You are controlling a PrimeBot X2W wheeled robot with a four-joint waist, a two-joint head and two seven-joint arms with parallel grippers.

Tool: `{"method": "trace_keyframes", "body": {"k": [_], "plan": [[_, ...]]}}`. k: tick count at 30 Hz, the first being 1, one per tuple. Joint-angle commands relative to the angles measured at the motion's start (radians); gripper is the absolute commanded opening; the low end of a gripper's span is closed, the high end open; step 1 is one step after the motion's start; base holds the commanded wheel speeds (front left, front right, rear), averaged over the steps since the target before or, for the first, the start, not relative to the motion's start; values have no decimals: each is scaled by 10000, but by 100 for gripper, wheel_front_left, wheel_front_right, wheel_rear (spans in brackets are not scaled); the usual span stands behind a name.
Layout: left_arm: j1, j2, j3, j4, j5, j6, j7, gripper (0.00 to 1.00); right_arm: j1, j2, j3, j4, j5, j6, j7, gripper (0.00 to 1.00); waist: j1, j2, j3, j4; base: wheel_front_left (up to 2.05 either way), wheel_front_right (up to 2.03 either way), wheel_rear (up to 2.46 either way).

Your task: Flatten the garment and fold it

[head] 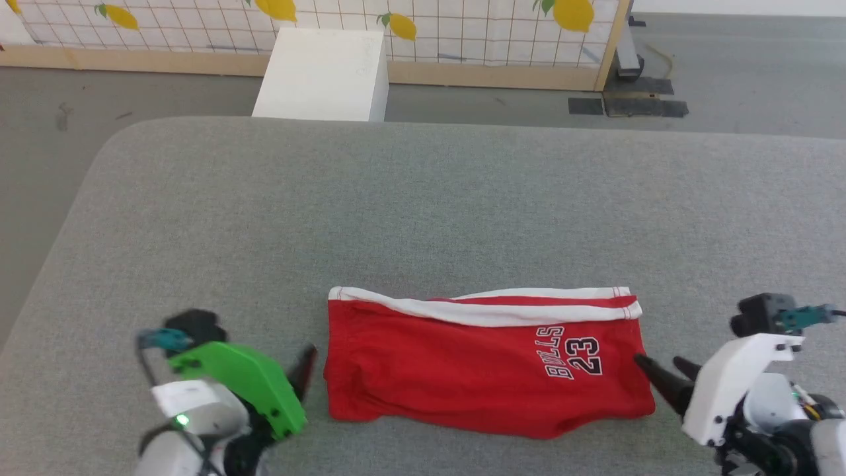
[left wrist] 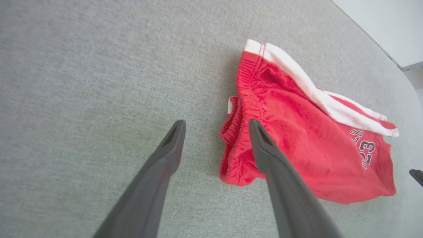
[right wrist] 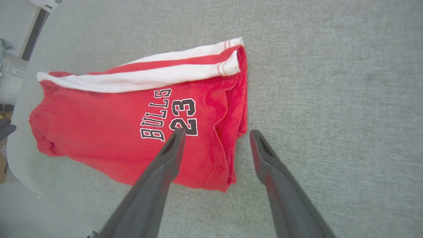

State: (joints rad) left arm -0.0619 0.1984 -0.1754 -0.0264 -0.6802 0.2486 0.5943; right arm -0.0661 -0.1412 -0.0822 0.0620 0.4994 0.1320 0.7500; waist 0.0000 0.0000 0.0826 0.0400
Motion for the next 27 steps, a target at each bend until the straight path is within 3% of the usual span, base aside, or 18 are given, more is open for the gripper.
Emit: {"method": "trace_keyframes", "body": {"k": [1,5,9,12,16,22,27], "plan": [[69,107,195,-229,27,-45,-461,100,114,-19,-160,-240,171,-13,61,100,0,0,-37,-11,0,0,0],[-16,214,626,-437,584,-335,-2303,100,-5,-227,-451,-577,634,-13,225,100,0,0,37,-80,0,0,0],[-123,259,690,-309,1235,-908,-4374,100,-280,-760,-437,-474,852,-13,379,100,0,0,261,-68,0,0,0],[-261,322,667,-63,1786,-1381,-6108,100,-567,-1379,117,-417,1230,-13,272,100,0,0,504,-17,0,0,0],[-366,237,686,231,2232,-1652,-7837,100,-783,-2145,884,-24,1829,-13,296,100,0,0,803,88,0,0,0],[-344,-140,1242,250,2398,-1664,-8515,100,-1148,-2746,1725,628,2430,-13,320,100,0,0,1185,230,0,0,0],[-255,-423,1578,75,2661,-1830,-8555,100,-1437,-2804,2466,1101,2659,-13,223,100,0,0,1441,343,0,0,0]]}}
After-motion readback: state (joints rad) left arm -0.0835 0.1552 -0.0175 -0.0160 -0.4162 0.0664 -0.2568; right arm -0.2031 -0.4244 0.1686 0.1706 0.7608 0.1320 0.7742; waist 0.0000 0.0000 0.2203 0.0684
